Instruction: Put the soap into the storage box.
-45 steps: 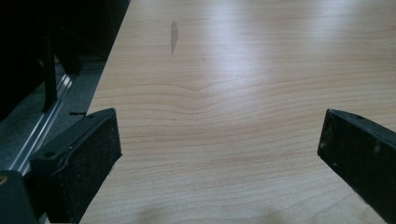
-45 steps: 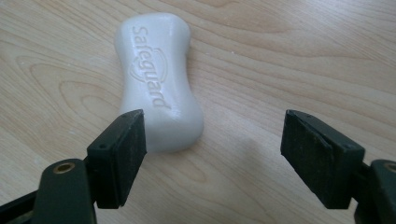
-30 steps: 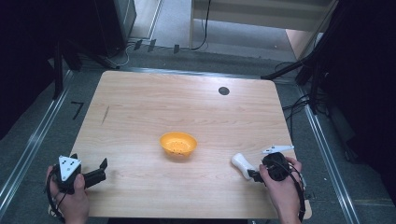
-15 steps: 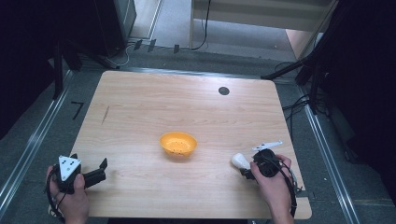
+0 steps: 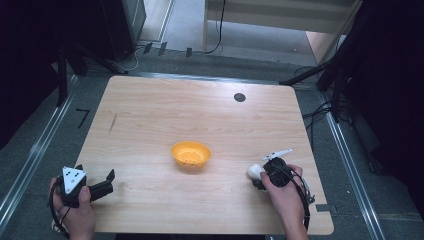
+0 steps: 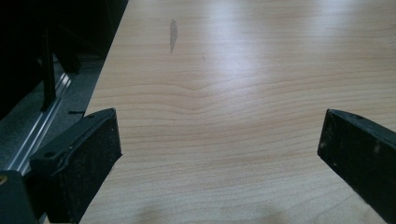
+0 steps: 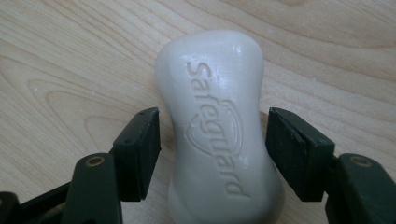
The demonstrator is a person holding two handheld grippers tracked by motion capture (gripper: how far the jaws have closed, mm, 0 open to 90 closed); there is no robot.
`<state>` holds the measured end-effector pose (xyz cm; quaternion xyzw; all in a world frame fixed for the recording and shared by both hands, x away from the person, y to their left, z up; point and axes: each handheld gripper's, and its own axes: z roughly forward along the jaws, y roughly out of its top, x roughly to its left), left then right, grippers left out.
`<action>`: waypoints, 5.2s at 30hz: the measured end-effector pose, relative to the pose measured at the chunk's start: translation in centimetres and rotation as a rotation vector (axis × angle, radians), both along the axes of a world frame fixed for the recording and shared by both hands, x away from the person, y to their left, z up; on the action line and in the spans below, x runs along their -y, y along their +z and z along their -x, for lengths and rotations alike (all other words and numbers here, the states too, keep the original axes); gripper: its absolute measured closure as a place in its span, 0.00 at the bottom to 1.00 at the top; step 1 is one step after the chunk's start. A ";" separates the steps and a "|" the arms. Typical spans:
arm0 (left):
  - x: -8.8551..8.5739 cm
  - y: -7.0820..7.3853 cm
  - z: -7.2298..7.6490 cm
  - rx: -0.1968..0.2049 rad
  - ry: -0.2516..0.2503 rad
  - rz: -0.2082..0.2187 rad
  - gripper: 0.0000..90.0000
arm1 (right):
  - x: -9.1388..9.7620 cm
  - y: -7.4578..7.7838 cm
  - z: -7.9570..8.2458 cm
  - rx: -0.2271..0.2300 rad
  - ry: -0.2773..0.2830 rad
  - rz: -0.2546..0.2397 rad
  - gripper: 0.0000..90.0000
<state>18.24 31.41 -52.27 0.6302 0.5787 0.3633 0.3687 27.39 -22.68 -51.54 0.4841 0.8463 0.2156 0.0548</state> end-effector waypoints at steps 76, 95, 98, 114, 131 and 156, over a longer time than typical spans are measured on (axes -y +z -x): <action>0.0 0.0 0.0 0.006 0.017 -0.001 0.00 | -0.6 1.9 0.2 0.173 0.170 0.045 0.56; 0.0 0.0 0.0 0.005 0.024 0.004 0.00 | -2.4 2.8 -0.8 0.196 0.272 0.037 0.56; 0.0 0.0 0.0 0.007 0.024 -0.002 0.00 | -2.8 3.1 -1.0 0.199 0.274 0.037 0.56; 0.0 0.0 0.0 0.007 0.023 0.000 0.00 | -4.3 4.5 -2.2 0.203 0.347 -0.005 0.56; 0.0 0.0 0.0 0.010 0.025 -0.002 0.00 | -6.3 5.3 -3.4 0.199 0.417 -0.018 0.56; -0.1 0.0 0.0 0.008 0.011 0.004 0.00 | -9.6 7.4 -4.5 0.221 0.522 -0.011 0.56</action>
